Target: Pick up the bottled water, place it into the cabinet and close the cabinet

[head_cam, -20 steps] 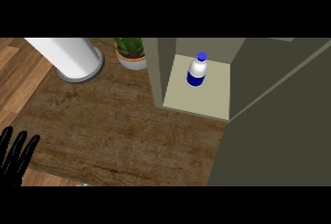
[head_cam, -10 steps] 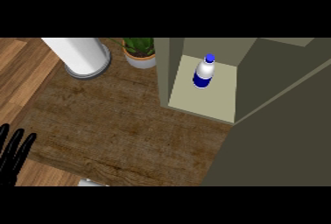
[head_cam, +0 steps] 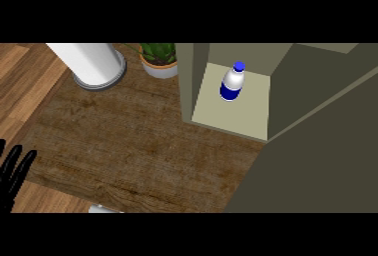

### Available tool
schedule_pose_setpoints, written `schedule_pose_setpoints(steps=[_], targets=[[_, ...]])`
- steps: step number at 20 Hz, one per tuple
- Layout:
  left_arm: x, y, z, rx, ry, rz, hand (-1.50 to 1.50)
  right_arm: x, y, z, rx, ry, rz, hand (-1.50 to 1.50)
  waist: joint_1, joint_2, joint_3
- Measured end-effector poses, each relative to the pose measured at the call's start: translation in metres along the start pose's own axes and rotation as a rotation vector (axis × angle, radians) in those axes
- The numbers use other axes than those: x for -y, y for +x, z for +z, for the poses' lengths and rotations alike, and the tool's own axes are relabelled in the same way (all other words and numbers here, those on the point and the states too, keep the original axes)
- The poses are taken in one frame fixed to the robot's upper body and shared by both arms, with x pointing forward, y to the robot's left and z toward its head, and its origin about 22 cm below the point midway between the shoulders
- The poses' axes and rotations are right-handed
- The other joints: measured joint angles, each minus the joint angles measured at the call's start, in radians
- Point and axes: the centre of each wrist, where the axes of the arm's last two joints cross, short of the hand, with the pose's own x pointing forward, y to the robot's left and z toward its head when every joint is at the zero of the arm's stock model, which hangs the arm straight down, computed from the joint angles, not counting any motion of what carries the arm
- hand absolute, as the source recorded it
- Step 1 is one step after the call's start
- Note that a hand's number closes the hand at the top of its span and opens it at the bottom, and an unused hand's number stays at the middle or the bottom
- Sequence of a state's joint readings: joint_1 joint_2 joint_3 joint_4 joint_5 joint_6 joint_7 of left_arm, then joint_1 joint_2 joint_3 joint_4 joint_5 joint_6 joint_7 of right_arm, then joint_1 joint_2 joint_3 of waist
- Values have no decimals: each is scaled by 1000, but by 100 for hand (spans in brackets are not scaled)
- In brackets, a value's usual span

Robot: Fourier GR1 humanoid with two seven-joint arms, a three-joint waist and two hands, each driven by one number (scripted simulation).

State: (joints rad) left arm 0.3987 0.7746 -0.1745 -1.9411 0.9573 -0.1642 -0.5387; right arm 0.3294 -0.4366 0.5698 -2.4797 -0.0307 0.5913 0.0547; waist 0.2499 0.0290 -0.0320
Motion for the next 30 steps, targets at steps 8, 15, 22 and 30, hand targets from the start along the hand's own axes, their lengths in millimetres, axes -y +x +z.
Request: schedule_pose_setpoints(steps=[8, 15, 22, 30], targets=[[-2, 3, -1, 10, -9, 6, -150, 1, -2, -3, 10, 14, -22, 150, 8, 18, 0], [-5, 6, -6, 25, -32, 2, -150, 1, -10, -5, 51, 31, -102, 150, 38, 39, 2], [-10, 9, -8, 27, -35, -1, -150, 6, -17, -11, 35, 5, -129, 150, 33, 44, 5], [-15, 8, -7, 17, -26, -4, -150, 33, -33, -37, -104, -1, -46, 150, 29, 31, 7]])
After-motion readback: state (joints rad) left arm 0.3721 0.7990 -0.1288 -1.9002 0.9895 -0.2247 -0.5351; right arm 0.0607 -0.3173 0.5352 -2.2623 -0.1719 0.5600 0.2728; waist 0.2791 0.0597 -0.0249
